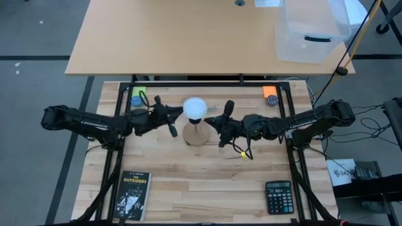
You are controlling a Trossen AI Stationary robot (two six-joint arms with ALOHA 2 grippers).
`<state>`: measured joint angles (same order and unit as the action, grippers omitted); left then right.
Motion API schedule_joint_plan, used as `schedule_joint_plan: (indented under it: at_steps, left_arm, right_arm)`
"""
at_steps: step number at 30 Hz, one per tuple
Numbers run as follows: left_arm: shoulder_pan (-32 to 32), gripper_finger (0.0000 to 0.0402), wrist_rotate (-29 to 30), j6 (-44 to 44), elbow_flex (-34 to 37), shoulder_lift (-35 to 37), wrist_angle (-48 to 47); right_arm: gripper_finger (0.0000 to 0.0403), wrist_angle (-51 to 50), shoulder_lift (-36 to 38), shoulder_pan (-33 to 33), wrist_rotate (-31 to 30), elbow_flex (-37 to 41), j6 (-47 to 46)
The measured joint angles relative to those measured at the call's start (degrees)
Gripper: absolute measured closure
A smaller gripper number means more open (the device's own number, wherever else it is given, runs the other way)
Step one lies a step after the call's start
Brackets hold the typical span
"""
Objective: Screw lightbulb
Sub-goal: Insert the lightbulb on the lamp
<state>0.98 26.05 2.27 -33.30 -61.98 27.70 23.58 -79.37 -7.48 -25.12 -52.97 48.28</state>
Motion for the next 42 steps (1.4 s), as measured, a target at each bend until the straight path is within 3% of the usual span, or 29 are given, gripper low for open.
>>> schedule_joint_plan:
  at_steps: [6, 15, 22, 26, 33, 37, 42]
  left_arm:
    - [0.0, 0.0365, -1.0, -0.4, -0.1, 0.3, -0.4]
    - [-3.3, 0.0365, -2.9, -0.8, -0.2, 0.7, -5.2]
    - [-6.6, 0.0356, -3.3, -5.0, -0.2, -2.2, -11.1]
    - [-7.5, 0.0316, -4.5, -7.1, -0.2, -8.0, -11.7]
    - [-7.4, 0.0201, -1.5, -13.6, -0.2, -17.7, -7.6]
    - [-6.4, 0.0151, -1.5, -14.9, -0.2, -22.0, -3.0]
    - [-4.6, 0.0132, -1.8, -15.9, -0.2, -26.9, 5.0]
  right_arm:
    - [0.0403, -2.7, 0.1, -1.0, -1.3, 0.0, 0.4]
    - [0.0403, -7.3, 0.1, 2.4, -3.0, 0.0, -3.5]
    - [0.0381, -13.3, 0.1, 2.6, 0.2, 0.0, -16.0]
    - [0.0326, -13.5, 0.1, 2.6, 4.6, 0.0, -22.8]
    - [0.0217, -13.4, -0.5, 5.3, 10.4, 0.0, -34.9]
    - [0.0197, -12.6, -2.4, 6.1, 10.5, 0.0, -37.5]
    - [0.0200, -7.4, -5.6, 7.0, 10.4, 0.0, -38.7]
